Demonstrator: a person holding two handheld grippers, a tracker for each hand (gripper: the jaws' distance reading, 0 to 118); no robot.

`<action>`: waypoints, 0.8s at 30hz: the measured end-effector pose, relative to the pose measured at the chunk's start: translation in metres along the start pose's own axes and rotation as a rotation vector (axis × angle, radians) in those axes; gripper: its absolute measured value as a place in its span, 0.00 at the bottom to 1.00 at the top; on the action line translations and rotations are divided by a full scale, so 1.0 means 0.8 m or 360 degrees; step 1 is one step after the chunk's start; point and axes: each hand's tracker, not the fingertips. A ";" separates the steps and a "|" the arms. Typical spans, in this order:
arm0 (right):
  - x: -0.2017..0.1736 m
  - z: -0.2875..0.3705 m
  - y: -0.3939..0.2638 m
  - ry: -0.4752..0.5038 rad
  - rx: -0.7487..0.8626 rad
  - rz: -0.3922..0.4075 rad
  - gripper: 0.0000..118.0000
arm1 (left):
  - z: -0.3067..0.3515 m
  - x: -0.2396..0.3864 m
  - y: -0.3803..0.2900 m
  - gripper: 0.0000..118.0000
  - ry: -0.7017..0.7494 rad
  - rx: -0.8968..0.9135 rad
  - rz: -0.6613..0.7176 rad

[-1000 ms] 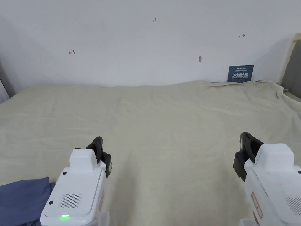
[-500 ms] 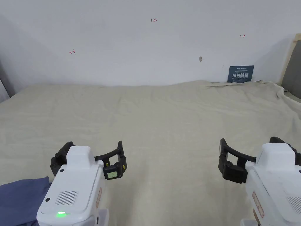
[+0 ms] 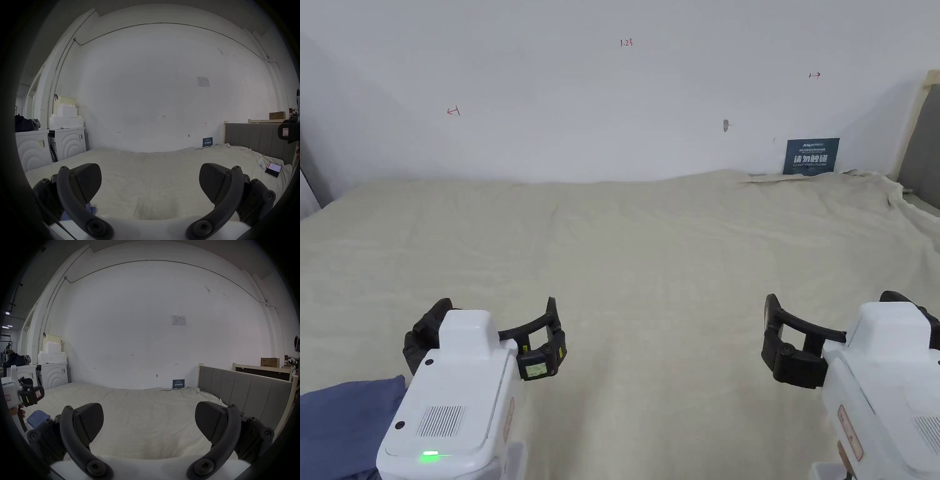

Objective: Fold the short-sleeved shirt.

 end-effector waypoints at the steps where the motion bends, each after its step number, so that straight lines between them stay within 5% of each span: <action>1: 0.000 0.000 0.000 0.0001 0.0002 -0.0001 0.95 | 0.000 0.000 0.000 1.00 0.0002 0.0000 -0.0004; 24: 0.001 0.001 0.000 -0.0005 0.0008 -0.0002 0.95 | -0.001 0.003 -0.003 1.00 -0.0003 -0.0005 -0.0025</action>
